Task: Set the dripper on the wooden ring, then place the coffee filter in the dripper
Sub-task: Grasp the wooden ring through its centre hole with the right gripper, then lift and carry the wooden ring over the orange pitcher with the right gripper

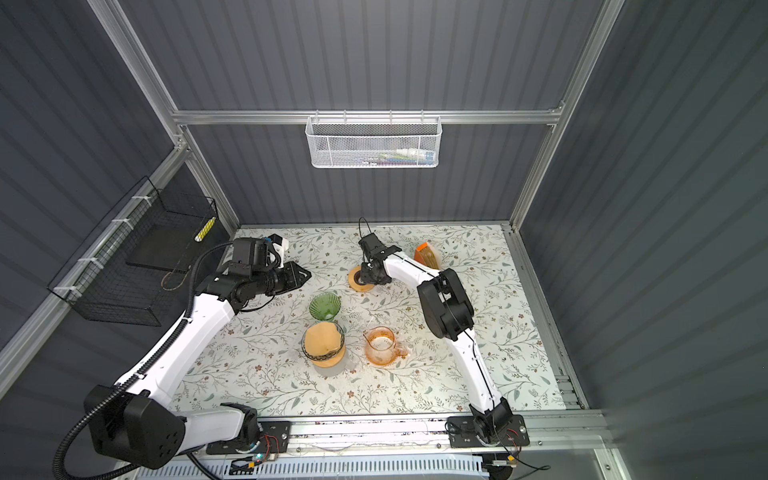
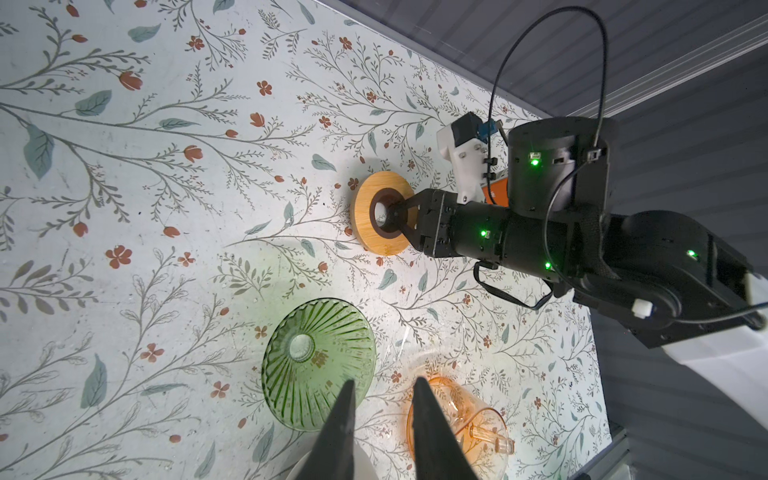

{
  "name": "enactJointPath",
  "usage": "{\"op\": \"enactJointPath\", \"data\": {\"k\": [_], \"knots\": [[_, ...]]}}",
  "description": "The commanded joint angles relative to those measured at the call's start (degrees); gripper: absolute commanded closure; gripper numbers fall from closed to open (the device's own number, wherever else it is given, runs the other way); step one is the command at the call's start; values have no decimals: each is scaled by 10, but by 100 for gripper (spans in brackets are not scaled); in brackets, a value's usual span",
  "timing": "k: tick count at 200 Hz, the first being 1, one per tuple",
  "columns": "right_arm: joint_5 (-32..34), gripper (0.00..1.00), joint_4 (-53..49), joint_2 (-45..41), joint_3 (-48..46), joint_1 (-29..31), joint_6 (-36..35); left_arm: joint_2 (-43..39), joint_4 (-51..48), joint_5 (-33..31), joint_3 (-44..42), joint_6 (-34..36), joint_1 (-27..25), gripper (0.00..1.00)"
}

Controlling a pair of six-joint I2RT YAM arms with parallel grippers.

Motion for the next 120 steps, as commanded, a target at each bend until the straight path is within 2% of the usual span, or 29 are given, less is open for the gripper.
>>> {"op": "enactJointPath", "data": {"k": [1,80,120], "knots": [[5,72,2,-12,-10,6,-1,-19,-12,-10,-12,12,-2,74],[0,77,65,-130,-109,6,-3,-32,-39,-13,1,1,-2,74],[-9,78,73,-220,-180,5,-13,-41,-63,-24,10,5,-2,74]]}}
